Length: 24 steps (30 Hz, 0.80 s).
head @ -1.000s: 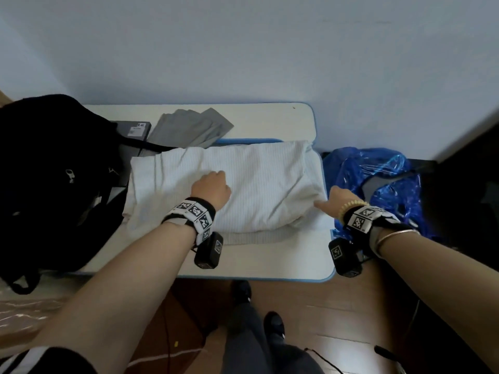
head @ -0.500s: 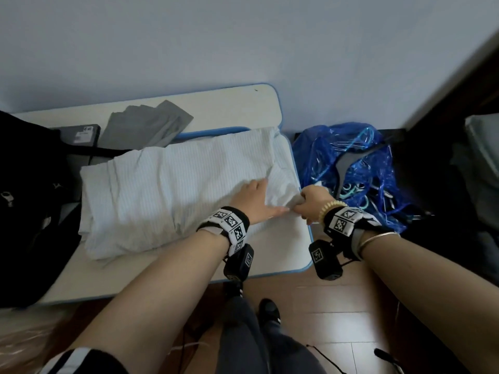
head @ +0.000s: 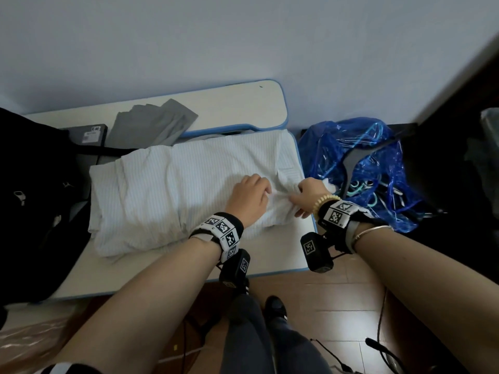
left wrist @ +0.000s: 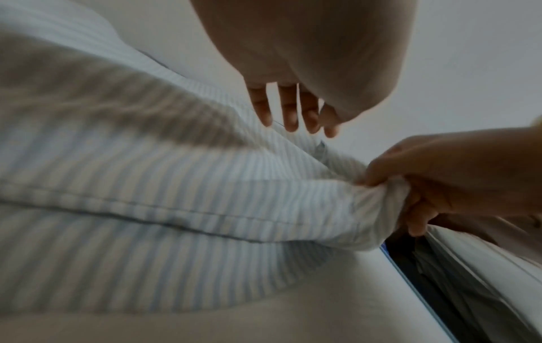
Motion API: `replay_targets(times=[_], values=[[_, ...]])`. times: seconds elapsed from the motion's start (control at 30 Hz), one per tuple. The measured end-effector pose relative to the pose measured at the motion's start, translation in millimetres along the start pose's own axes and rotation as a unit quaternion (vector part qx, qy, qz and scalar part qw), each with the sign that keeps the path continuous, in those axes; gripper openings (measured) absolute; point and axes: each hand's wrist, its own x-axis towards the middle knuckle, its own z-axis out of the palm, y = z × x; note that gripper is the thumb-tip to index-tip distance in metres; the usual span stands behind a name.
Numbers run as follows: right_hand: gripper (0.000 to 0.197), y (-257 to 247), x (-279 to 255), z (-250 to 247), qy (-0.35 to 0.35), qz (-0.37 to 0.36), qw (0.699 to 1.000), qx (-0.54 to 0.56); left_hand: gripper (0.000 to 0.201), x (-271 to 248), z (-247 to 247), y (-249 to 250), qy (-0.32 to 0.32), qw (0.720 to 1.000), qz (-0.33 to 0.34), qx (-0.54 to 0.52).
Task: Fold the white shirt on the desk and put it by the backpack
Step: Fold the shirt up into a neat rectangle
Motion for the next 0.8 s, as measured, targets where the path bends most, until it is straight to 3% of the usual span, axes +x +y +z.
replay_targets(times=[0.13,0.23,0.3,0.33,0.37,0.43,0.53,0.6,0.7,0.8], values=[[0.032,-15.5,-0.2,-4.4,0.078,-0.109,0.991,-0.007,0.046,4.0,-5.7,-5.9,0.014,0.999,-0.025,0.016],[0.028,-16.3,3.4,-2.8,0.061,-0.169,0.979,0.100,0.056,6.6,-3.3,-2.7,-0.003,1.000,-0.010,0.028],[0.021,-13.4,6.8,0.0,0.013,-0.128,0.973,0.193,0.057,10.5,-0.2,1.7,-0.034,0.999,0.005,0.042],[0.027,-9.9,9.8,2.7,-0.012,-0.093,0.972,0.217,0.058,12.9,2.1,4.7,-0.057,0.998,0.016,0.037],[0.031,-4.4,13.7,4.9,-0.024,-0.057,0.978,0.200,0.061,15.0,4.7,8.7,-0.081,0.996,0.025,0.015],[0.023,8.3,19.9,7.3,-0.009,-0.019,0.999,0.049,0.066,17.7,11.7,18.5,-0.109,0.993,0.022,-0.033],[0.012,21.5,19.2,5.4,0.031,0.014,0.997,-0.075,0.066,19.3,20.1,20.0,-0.049,0.997,-0.046,0.021],[0.022,26.5,19.6,1.3,0.059,0.030,0.995,-0.076,0.065,17.8,22.3,12.7,-0.031,0.994,-0.100,0.044],[0.034,24.4,23.0,-1.5,0.093,0.021,0.995,0.003,0.071,15.7,27.3,0.3,-0.063,0.993,-0.069,0.078],[0.044,12.5,24.9,2.0,0.039,-0.036,0.998,0.024,0.083,16.2,34.7,-0.9,-0.130,0.983,-0.022,0.125]])
